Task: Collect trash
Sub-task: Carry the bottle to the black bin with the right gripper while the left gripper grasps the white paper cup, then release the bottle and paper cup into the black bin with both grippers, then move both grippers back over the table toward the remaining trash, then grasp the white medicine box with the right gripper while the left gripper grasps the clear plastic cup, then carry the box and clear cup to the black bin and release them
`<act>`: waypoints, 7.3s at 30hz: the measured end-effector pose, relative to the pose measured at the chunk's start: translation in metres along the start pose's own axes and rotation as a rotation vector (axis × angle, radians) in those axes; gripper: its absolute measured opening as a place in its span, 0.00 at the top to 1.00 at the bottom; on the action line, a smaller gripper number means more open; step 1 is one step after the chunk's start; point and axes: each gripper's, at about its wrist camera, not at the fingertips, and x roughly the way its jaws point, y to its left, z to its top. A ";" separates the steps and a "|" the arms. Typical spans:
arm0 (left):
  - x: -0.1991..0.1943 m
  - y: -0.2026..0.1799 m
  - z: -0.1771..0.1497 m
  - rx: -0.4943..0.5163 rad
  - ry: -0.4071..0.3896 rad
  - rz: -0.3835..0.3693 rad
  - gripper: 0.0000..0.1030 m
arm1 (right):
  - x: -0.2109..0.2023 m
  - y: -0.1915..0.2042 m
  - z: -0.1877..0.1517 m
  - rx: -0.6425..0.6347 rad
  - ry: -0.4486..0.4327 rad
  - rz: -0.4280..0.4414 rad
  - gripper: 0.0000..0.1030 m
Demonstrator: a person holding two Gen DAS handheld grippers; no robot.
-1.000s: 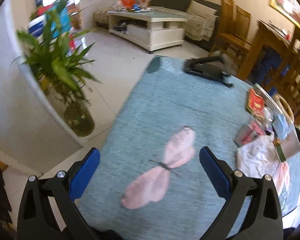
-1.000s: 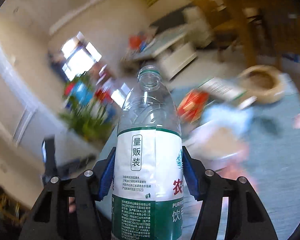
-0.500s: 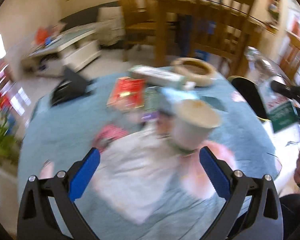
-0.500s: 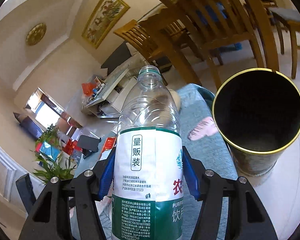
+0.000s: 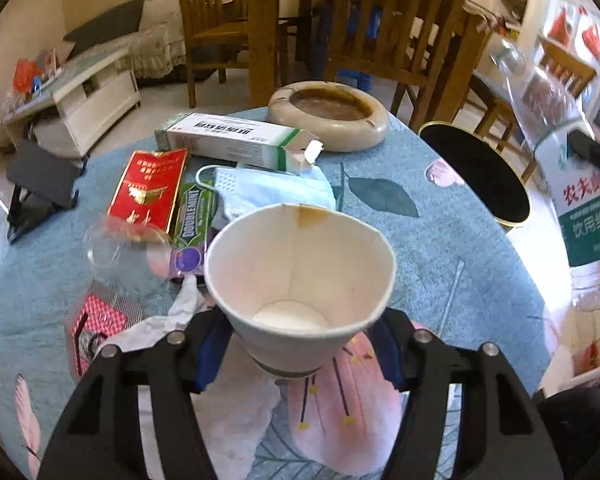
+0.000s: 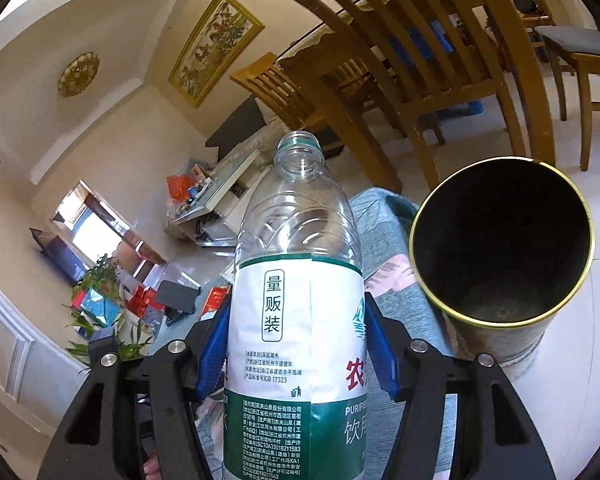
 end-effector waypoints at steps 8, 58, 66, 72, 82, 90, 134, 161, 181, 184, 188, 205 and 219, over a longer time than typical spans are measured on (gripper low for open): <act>-0.043 0.006 -0.008 -0.033 -0.062 0.022 0.37 | -0.005 -0.047 0.036 0.110 -0.060 -0.160 0.41; 0.051 -0.219 0.113 0.292 -0.050 -0.107 0.03 | -0.061 -0.089 0.089 0.133 -0.413 -0.348 0.06; -0.002 -0.124 0.068 0.123 -0.110 0.026 0.03 | -0.028 -0.040 0.079 -0.021 -0.337 -0.343 0.04; -0.038 -0.048 0.041 -0.006 -0.138 0.214 0.03 | 0.019 0.006 0.055 -0.142 -0.215 -0.326 0.04; -0.096 0.026 0.010 -0.136 -0.204 0.374 0.03 | 0.057 0.088 -0.006 -0.310 -0.120 -0.276 0.04; -0.112 0.041 -0.003 -0.161 -0.224 0.411 0.03 | 0.076 0.120 -0.036 -0.395 -0.057 -0.225 0.03; -0.108 0.117 -0.025 -0.253 -0.198 0.447 0.03 | 0.196 0.152 -0.004 -0.609 0.365 0.105 0.09; -0.104 0.154 -0.026 -0.295 -0.185 0.408 0.03 | 0.303 0.145 0.016 -0.698 0.626 -0.128 0.51; 0.002 0.126 0.083 -0.159 0.002 0.166 0.03 | 0.111 0.056 0.010 -0.166 0.285 0.196 0.54; -0.009 0.116 0.057 -0.150 -0.017 0.197 0.03 | 0.110 0.055 0.012 -0.165 0.279 0.206 0.54; -0.004 0.112 0.033 -0.139 0.011 0.186 0.03 | 0.107 0.060 0.007 -0.184 0.276 0.217 0.54; -0.032 0.127 0.020 -0.232 -0.084 0.176 0.61 | 0.090 0.053 0.013 -0.194 0.213 0.200 0.54; -0.060 0.032 0.051 -0.105 -0.164 0.051 0.60 | 0.058 -0.012 0.036 -0.097 0.124 -0.002 0.54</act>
